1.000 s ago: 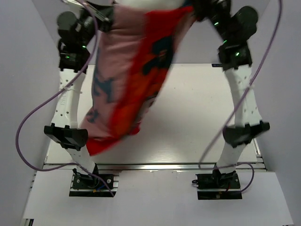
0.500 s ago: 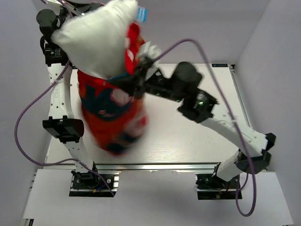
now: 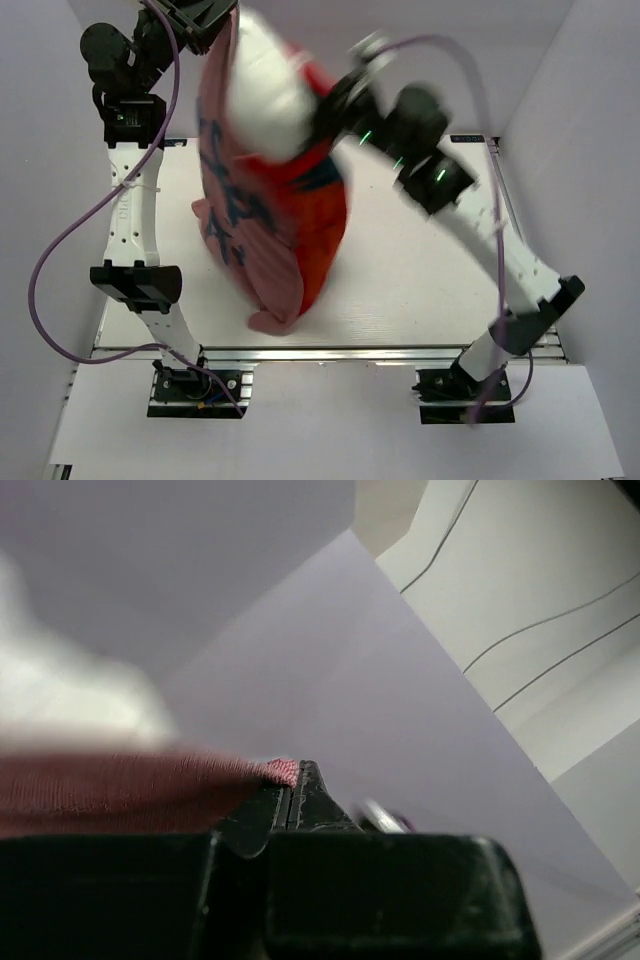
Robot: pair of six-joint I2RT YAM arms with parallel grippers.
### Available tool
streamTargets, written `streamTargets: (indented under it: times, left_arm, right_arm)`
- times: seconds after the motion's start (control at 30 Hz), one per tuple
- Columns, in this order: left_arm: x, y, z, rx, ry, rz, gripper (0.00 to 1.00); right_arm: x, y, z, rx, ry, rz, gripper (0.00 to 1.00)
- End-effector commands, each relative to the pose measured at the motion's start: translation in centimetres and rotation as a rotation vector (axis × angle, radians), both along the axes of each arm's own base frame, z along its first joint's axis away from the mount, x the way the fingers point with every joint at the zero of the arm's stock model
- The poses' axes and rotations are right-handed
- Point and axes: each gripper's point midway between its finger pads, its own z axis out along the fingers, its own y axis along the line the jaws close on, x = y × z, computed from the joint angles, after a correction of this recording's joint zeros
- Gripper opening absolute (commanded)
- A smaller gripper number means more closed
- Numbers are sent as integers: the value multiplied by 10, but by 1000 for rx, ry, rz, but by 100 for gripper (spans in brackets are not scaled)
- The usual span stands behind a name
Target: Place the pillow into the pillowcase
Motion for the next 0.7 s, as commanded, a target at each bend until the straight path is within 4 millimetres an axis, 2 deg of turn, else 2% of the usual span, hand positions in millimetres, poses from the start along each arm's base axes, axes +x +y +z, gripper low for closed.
streamTargets:
  times: [0.0,0.03,0.07,0.1,0.13,0.17,0.2,0.23,0.27,0.33,0.37,0.4,0.43,0.47,0.53,0.57,0.6,0.63,0.67]
  left_arm:
    - [5,9,14,-11,-62,36,0]
    - [7,9,13,-13,-56,29,0]
    - [4,8,13,-8,-56,21,0]
    - [2,8,13,-7,-55,20,0]
    - [4,7,7,-4,-42,22,0]
    - [-6,7,12,-2,-55,20,0]
    - [-6,8,11,-4,-53,22,0]
    - [-4,8,8,-4,-47,24,0]
    - [-6,8,9,-6,-49,24,0]
    - [-7,8,12,-8,-58,21,0]
    - [-8,8,12,-6,-58,19,0]
    - [-7,8,12,-5,-59,20,0]
    - [-8,7,14,-4,-63,18,0]
    - [-8,8,14,-5,-65,20,0]
    - [-1,7,10,-5,-53,18,0]
    - [2,7,7,-5,-46,18,0]
    - [6,7,4,-6,-42,18,0]
    - [8,8,4,-10,-41,21,0]
    - [9,8,4,-11,-41,20,0]
  right_arm:
    - [-243,53,87,96,-351,505,0]
    - [-238,55,79,83,-357,477,0]
    - [-217,48,86,98,-365,357,0]
    - [-179,31,90,83,-384,221,0]
    - [-147,20,92,104,-353,156,0]
    - [-113,-2,97,127,-327,78,0]
    - [-57,-49,96,131,-287,-89,0]
    - [-15,-61,81,167,-183,-143,0]
    - [9,-115,103,216,-202,-276,0]
    - [46,-147,94,249,-136,-366,0]
    - [45,-165,106,284,-149,-394,0]
    - [45,-168,107,293,-151,-393,0]
    - [26,-159,115,282,-176,-319,0]
    - [8,-136,116,295,-165,-195,0]
    - [-52,-81,112,241,-172,52,0]
    - [-110,-21,108,182,-216,232,0]
    - [-143,13,86,136,-196,337,0]
    - [-189,23,85,130,-225,423,0]
    - [-244,52,74,105,-261,548,0]
